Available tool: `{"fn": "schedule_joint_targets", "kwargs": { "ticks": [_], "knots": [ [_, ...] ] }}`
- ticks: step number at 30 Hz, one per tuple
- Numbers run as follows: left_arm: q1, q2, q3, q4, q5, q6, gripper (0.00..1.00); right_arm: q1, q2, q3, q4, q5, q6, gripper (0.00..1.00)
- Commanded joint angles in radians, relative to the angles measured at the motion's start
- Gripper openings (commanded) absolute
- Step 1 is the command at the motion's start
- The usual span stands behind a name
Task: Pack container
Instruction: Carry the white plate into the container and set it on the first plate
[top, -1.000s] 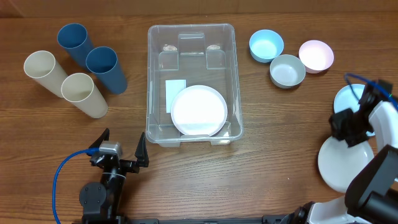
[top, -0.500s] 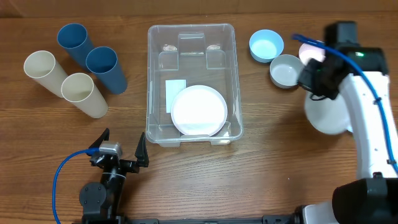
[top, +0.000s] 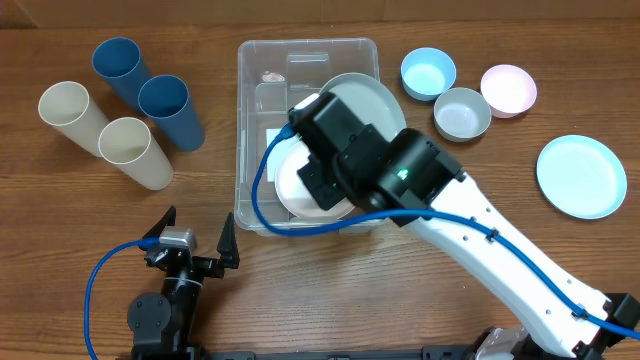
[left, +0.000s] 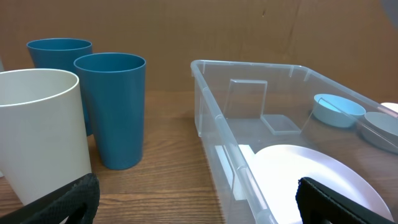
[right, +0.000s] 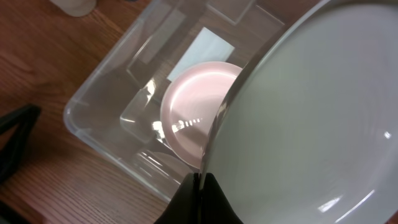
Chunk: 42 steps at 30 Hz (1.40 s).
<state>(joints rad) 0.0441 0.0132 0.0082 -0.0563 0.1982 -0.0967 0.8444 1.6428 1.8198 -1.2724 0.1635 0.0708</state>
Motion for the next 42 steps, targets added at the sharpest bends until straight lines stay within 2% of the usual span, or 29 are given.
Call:
{"fn": "schedule_joint_targets", "kwargs": {
  "ticks": [1,9,13,21,37,38,41,42],
  "knots": [
    [0.008,-0.005,-0.003,0.000,0.001,0.015,1.00,0.044,0.002,0.025,0.033,-0.011,-0.024,0.04],
    [0.008,-0.005,-0.003,0.000,0.001,0.015,1.00,0.051,0.136,-0.092,0.219,-0.057,-0.023,0.04],
    [0.008,-0.005,-0.003,0.000,0.001,0.015,1.00,0.031,0.218,-0.101,0.254,-0.057,-0.022,0.04],
    [0.008,-0.005,-0.003,0.000,0.001,0.015,1.00,-0.054,0.331,-0.105,0.272,-0.159,-0.019,0.04],
    [0.008,-0.005,-0.003,0.000,0.001,0.015,1.00,-0.056,0.445,-0.111,0.261,-0.212,0.012,0.04],
    [0.008,-0.005,-0.003,0.000,0.002,0.015,1.00,-0.056,0.445,-0.111,0.255,-0.217,0.011,0.11],
    [0.008,-0.005,-0.003,0.000,0.001,0.015,1.00,-0.056,0.445,-0.111,0.253,-0.245,0.011,0.50],
    [0.008,-0.005,-0.003,0.000,0.001,0.015,1.00,-0.056,0.445,-0.111,0.253,-0.253,0.012,0.55]
  ]
}}
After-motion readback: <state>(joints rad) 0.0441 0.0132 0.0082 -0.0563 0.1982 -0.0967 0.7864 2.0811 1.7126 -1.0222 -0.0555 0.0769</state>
